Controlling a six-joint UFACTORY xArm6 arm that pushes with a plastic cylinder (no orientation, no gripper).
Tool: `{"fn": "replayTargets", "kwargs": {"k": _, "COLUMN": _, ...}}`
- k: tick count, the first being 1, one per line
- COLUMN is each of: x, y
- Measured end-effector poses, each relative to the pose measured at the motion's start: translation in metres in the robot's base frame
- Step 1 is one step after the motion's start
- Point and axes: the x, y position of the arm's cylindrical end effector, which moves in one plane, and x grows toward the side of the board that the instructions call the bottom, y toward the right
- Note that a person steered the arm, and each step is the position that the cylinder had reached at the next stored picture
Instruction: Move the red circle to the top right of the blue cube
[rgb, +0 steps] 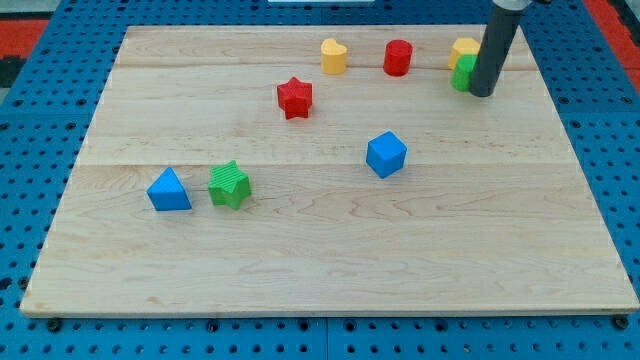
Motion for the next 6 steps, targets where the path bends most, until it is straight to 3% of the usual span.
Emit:
{"fn": "replayTargets", "kwargs": {"k": 1, "x": -0.009, "y": -0.023}}
{"fn": "replayTargets", "kwargs": {"k": 2, "x": 0.004, "y": -0.089}}
{"fn": "replayTargets", "kwargs": {"k": 3, "x": -0.029, "y": -0.158}}
{"fn": "replayTargets", "kwargs": {"k": 5, "x": -0.097, "y": -0.131}}
{"fn": "replayTargets", "kwargs": {"k": 6, "x": -0.059, "y": -0.096}}
